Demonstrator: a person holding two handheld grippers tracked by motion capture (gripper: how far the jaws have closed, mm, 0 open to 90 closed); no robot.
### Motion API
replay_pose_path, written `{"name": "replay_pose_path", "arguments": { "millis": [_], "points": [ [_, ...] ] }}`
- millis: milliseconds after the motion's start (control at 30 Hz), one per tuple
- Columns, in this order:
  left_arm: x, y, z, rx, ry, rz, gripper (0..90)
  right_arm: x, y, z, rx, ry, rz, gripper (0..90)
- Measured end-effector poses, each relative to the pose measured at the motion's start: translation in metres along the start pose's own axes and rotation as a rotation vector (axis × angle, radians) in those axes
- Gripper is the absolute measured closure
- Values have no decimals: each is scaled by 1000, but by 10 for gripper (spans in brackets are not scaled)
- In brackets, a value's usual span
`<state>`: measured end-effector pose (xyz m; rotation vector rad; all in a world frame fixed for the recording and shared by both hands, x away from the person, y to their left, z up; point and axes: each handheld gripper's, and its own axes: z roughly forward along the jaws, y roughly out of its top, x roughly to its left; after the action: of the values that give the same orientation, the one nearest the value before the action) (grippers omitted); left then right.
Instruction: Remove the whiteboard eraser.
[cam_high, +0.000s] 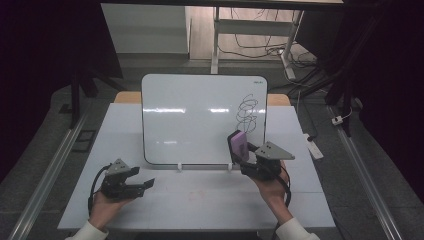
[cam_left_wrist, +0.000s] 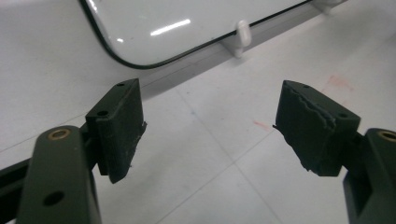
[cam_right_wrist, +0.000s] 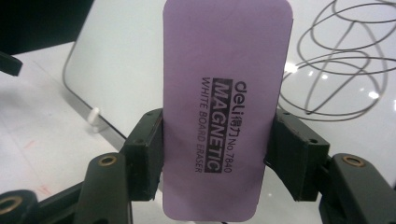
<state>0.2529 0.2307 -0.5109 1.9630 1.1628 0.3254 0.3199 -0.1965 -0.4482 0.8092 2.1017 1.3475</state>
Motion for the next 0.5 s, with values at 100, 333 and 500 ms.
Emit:
{"name": "replay_pose_path", "arguments": {
  "millis": [100,333,500],
  "points": [
    [1,-1,-1,-2,16,1,241,-2,0,-2,-5,-15,-2,401],
    [5,-3,-4,-5,23,-12,239,-9,1,-5,-3,-47,-2,402],
    [6,-3,-4,-4,27,-14,232,-14,1,-8,-7,-64,3,402]
  ]
}}
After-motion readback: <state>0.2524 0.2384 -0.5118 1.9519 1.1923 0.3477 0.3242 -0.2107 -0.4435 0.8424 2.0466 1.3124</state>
